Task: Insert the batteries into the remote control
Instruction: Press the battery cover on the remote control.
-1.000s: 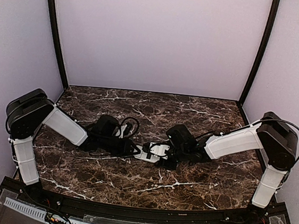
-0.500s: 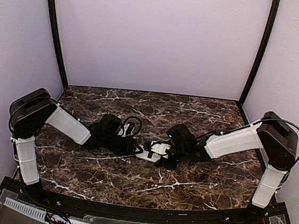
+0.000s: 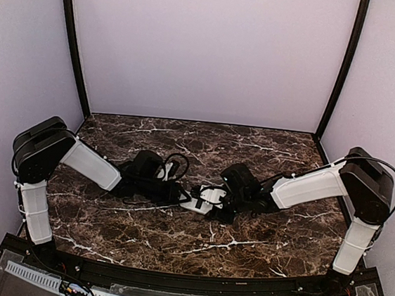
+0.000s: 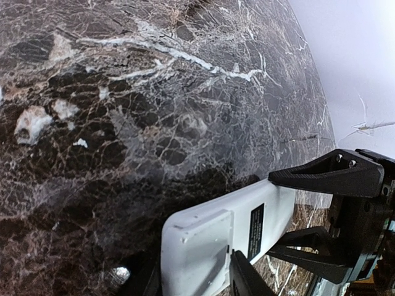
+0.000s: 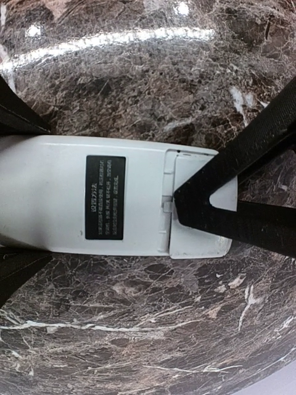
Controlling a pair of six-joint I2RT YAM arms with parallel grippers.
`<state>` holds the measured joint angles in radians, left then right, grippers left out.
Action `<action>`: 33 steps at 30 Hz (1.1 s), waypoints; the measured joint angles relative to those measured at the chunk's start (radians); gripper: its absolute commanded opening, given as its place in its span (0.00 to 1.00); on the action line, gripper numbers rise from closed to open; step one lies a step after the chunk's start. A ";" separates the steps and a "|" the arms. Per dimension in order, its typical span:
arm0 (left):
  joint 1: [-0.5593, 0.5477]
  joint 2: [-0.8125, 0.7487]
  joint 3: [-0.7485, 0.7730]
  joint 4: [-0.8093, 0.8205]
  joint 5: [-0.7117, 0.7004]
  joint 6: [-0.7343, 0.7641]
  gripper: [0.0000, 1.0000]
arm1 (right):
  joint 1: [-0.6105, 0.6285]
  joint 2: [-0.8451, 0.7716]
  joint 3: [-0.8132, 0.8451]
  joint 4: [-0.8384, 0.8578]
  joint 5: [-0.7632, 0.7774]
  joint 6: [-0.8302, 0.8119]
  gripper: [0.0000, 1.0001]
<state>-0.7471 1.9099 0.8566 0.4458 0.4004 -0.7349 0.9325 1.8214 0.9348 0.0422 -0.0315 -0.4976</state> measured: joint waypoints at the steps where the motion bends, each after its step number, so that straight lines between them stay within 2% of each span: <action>1: -0.002 0.000 0.002 -0.002 -0.002 0.002 0.39 | -0.001 0.000 0.000 0.000 -0.002 0.002 0.04; 12: -0.011 0.000 0.031 -0.056 -0.027 0.036 0.38 | -0.013 0.000 0.000 -0.002 -0.021 0.011 0.04; 22: -0.024 0.000 0.047 -0.088 -0.064 0.055 0.31 | -0.019 0.000 0.000 -0.005 -0.032 0.018 0.04; 33: -0.026 0.010 0.073 -0.119 -0.064 0.060 0.32 | -0.024 0.000 -0.001 -0.006 -0.037 0.028 0.04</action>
<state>-0.7731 1.9202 0.9298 0.3271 0.3367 -0.6746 0.9085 1.8210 0.9340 0.0360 -0.0689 -0.4694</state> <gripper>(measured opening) 0.320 0.540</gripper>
